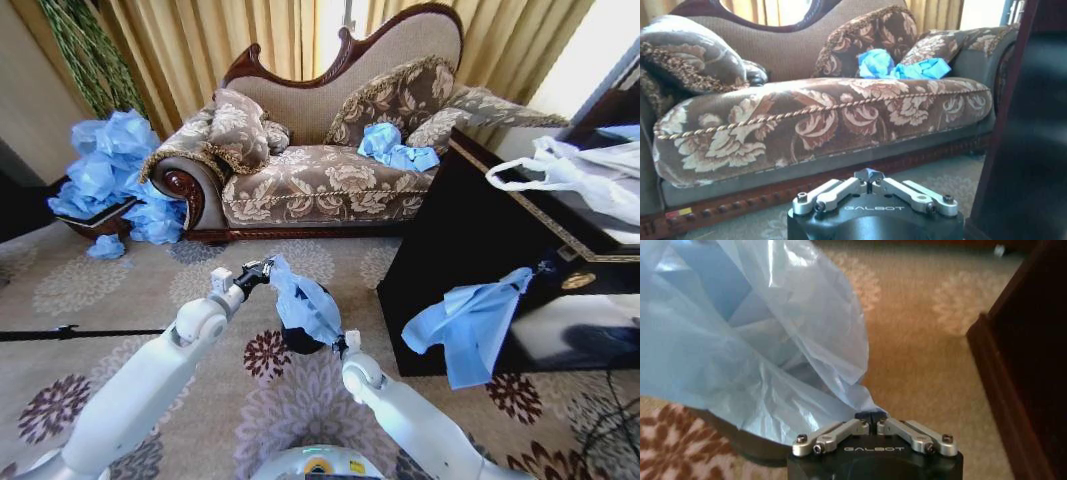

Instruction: Place a garbage bag over the trash bin.

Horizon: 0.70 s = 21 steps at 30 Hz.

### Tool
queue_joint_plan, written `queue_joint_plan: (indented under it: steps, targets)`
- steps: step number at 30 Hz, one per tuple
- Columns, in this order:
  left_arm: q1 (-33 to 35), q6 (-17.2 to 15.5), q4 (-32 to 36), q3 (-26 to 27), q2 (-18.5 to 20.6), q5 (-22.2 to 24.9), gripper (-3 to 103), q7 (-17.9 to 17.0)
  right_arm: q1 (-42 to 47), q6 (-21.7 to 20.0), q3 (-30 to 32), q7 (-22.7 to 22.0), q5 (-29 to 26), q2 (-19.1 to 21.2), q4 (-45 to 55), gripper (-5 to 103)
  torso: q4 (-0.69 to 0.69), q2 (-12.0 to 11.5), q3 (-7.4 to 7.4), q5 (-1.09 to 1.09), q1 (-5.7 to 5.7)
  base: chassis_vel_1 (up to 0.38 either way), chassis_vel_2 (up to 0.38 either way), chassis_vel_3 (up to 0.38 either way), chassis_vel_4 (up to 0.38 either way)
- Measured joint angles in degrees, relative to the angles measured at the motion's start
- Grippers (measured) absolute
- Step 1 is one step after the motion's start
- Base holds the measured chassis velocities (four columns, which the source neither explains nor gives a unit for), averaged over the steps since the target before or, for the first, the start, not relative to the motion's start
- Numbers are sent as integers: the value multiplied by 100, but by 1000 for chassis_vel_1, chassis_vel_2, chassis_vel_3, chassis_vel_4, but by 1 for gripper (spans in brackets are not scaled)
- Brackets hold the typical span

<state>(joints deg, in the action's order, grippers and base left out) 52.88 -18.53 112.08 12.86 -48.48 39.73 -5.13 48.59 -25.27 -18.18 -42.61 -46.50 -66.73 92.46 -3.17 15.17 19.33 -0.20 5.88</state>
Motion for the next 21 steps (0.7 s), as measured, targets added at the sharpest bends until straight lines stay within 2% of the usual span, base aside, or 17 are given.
queue_joint_plan:
  steps: [3, 6, 7, 8, 10, 14, 18, 21]
  targets:
    - [112, 2, 12, 125, -23, -133, 0, -256, -16, 148, 66, 147, 464, 74, -31, 0, -1, 0, 0, 0, 0, 0, 0, 0, 0]
    - [156, -22, -30, 175, -35, -204, 0, -380, -76, 173, 100, 191, 519, 74, -99, 0, 0, 0, 0, 1, 0, 0, 0, 0, 0]
    - [232, -68, -99, 223, -56, -312, 0, -607, -169, 179, 140, 245, 560, 61, -199, 0, 0, 0, 0, 1, 0, 0, 0, 0, 0]
    - [319, -128, -112, 291, -72, -350, 0, -678, -214, 179, 159, 284, 599, 58, -250, 0, 1, 0, 1, -1, 1, 0, 0, 0, 0]
    - [439, -215, -84, 389, -94, -356, 0, -748, -240, 179, 164, 317, 632, 61, -266, 0, 0, 0, 1, -1, 2, 0, 0, 0, 0]
    - [1072, -392, 259, 739, -161, -277, 0, -1102, -183, 139, 146, 335, 582, 206, -47, 0, 0, 0, 0, -1, 1, 0, 0, 0, 0]
    - [1371, -503, 455, 952, -173, -253, 0, -1162, -112, 71, 98, 330, 476, 352, 185, 0, 0, 0, 0, 2, 1, 0, 0, 0, 0]
    - [1882, -587, 642, 1277, -251, -261, 0, -1222, -3, -56, 6, 332, 356, 529, 431, 0, 1, 1, 0, 1, 0, 0, 0, 0, 0]
